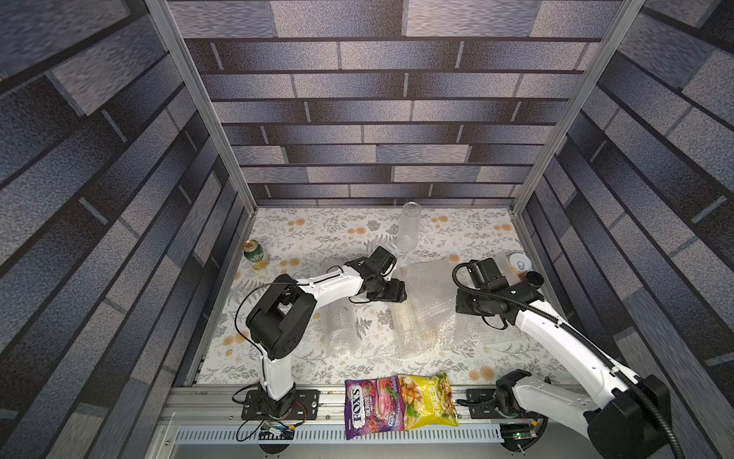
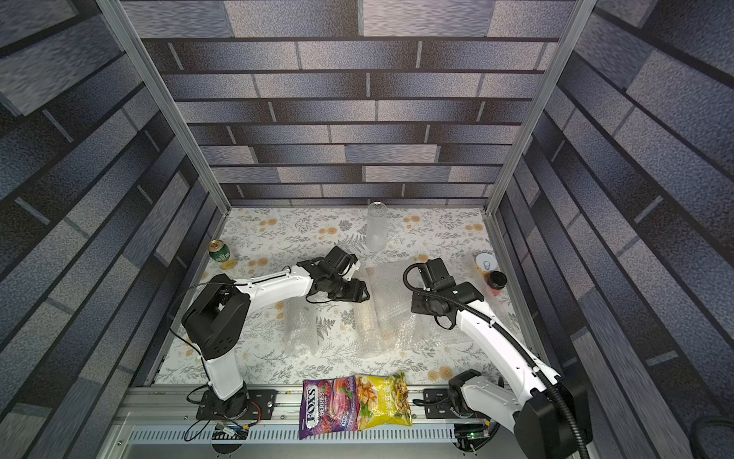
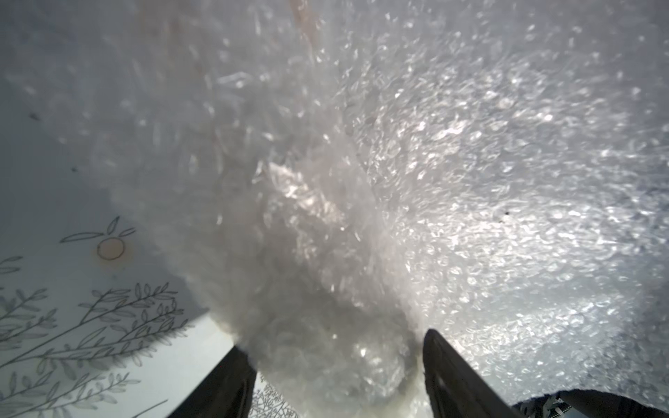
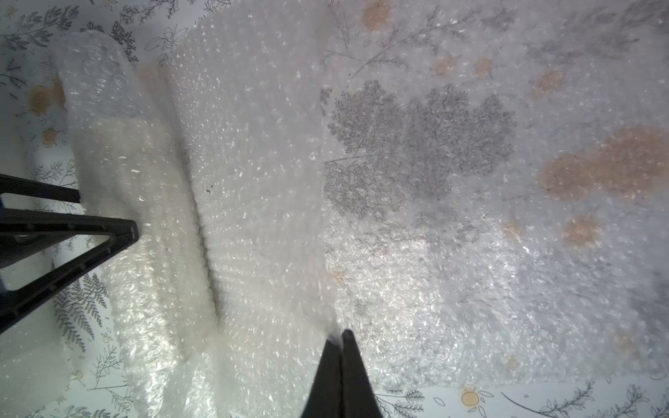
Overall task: Unwrap the vase from the bubble wrap
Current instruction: Unwrap the bubble wrap at the center of the board.
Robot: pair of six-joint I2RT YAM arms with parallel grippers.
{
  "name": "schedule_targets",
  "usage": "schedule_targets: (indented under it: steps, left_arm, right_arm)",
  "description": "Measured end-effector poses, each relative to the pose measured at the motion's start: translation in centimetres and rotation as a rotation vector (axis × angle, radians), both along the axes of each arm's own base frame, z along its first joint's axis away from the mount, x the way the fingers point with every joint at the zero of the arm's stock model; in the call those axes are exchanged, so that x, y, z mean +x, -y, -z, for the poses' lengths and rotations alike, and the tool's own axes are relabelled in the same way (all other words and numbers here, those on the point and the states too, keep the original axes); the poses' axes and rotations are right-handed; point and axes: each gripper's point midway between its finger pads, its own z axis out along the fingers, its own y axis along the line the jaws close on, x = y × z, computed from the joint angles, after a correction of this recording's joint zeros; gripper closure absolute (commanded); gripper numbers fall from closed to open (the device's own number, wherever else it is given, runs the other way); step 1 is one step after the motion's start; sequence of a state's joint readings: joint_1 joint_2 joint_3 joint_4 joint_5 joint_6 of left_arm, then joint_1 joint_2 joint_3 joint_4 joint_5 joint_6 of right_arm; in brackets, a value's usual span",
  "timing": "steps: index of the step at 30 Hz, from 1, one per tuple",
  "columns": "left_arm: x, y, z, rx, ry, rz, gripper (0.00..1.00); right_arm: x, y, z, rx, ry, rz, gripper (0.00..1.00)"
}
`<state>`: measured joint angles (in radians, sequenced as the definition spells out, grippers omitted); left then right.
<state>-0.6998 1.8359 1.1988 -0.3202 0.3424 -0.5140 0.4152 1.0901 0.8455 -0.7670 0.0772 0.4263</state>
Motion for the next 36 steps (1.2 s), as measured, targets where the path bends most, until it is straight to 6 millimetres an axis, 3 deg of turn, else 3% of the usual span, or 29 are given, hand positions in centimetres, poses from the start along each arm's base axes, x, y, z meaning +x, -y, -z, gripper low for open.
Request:
schedule_targets:
  steps: [11, 18, 23, 30, 36]
  left_arm:
    - [1.9, 0.9, 0.5, -0.049, 0.000, -0.003, 0.28]
    - [4.9, 3.3, 0.3, -0.074, 0.041, 0.023, 0.28]
    - [6.4, 3.9, -0.2, -0.078, 0.068, 0.033, 0.28]
    - [7.2, 2.2, -0.3, -0.067, 0.074, 0.019, 0.27]
    - [5.6, -1.9, -0.7, -0.019, 0.059, -0.033, 0.27]
  right_arm:
    - [1.0, 0.6, -1.2, -0.009, 0.039, 0.015, 1.00]
    - [1.3, 1.6, -1.7, -0.025, 0.065, 0.049, 1.00]
    - [1.2, 2.3, -2.1, -0.031, 0.085, 0.072, 1.00]
    - [0.8, 3.1, -2.6, -0.039, 0.099, 0.090, 0.99]
    - [0.6, 3.6, -2.5, -0.055, 0.092, 0.102, 0.99]
